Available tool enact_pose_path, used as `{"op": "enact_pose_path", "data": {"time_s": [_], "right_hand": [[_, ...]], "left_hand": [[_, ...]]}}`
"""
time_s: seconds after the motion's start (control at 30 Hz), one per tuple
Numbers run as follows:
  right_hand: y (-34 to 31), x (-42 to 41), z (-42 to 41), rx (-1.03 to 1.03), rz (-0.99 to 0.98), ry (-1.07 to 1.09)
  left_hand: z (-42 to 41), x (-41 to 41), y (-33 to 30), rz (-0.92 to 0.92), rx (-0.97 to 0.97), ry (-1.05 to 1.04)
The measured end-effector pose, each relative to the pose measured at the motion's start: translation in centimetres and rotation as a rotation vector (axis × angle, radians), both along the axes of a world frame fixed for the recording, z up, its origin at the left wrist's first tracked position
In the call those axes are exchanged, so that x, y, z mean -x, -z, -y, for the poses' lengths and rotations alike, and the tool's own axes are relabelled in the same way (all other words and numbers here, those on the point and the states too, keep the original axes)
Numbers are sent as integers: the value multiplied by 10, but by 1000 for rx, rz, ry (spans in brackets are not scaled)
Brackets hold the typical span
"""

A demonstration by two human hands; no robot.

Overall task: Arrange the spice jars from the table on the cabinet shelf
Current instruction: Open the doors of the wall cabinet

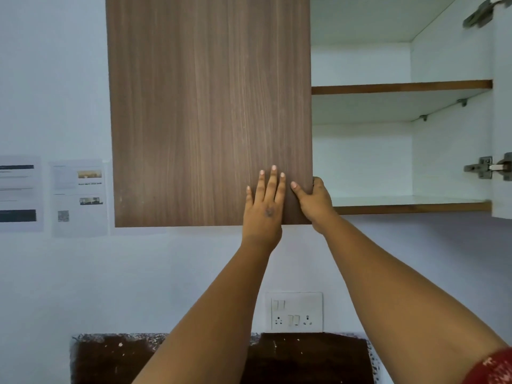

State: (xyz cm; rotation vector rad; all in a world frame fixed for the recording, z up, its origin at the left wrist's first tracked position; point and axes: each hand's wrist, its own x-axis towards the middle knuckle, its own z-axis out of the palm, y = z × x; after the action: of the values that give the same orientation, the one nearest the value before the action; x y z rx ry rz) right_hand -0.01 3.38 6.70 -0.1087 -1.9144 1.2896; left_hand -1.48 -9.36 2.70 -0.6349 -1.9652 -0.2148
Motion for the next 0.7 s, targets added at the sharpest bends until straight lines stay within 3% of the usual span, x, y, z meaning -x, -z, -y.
{"op": "enact_pose_path", "data": {"time_s": [0.5,0.7], "right_hand": [[6,-89,42,-5,-67,14],[7,-170,92,-50,-120,-4]], "left_hand": [[4,-59,19,18,-111,-18],[48,-133,23,51,-337,137]]}}
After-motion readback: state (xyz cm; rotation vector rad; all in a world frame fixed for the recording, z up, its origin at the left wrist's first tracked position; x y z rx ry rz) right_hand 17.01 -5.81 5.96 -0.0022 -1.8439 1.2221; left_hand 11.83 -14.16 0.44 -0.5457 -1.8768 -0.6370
